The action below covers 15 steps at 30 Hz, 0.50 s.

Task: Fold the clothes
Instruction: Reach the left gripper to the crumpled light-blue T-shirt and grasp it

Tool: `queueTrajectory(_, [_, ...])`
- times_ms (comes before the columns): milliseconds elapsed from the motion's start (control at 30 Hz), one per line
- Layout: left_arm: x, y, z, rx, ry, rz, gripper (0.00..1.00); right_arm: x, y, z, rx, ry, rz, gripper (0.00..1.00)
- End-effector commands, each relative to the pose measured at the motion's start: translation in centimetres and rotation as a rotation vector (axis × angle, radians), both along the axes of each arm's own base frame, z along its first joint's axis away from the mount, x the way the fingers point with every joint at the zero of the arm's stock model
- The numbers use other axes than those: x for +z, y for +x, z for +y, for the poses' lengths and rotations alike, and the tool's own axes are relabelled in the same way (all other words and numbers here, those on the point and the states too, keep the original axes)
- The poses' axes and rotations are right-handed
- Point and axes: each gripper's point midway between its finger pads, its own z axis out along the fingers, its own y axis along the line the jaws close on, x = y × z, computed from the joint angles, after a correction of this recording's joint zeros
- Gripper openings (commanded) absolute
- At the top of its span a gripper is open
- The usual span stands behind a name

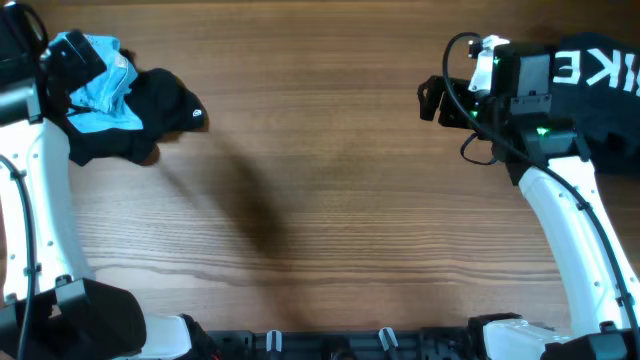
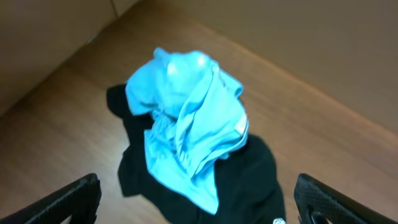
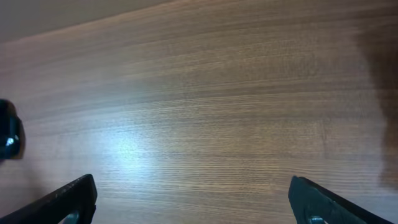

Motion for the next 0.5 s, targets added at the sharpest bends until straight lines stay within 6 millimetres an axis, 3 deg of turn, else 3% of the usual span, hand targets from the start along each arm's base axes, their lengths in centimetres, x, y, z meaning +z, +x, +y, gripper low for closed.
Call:
queueTrajectory(0, [-0.3, 1.3, 0.6, -0.024, -0.013, -0.023, 1.0, -0.7, 0.3, 0.2, 0.029, -0.025, 0.011, 1.0])
queueTrajectory(67, [-1.7, 2.0, 1.0, -0.021, -0.021, -0.002, 1.0, -1.4, 0.4, 0.2, 0.028, -0.025, 0.029, 1.0])
queueTrajectory(167, [-5.4, 3.2, 1.4, -0.014, -0.057, 0.055, 0.9, -2.6, 0.6, 0.2, 0.023, -0.021, 0.066, 1.0])
queueTrajectory(367, [-13.4, 3.3, 2.3, 0.159, -0.239, 0.159, 0.78, -4.0, 0.5, 1.0, 0.053, 0.008, 0.111, 1.0])
queueTrajectory(467, [-16.8, 3.3, 2.8, 0.189, -0.269, 0.214, 0.77, -4.3, 0.0, 0.9, 0.054, 0.004, 0.132, 1.0])
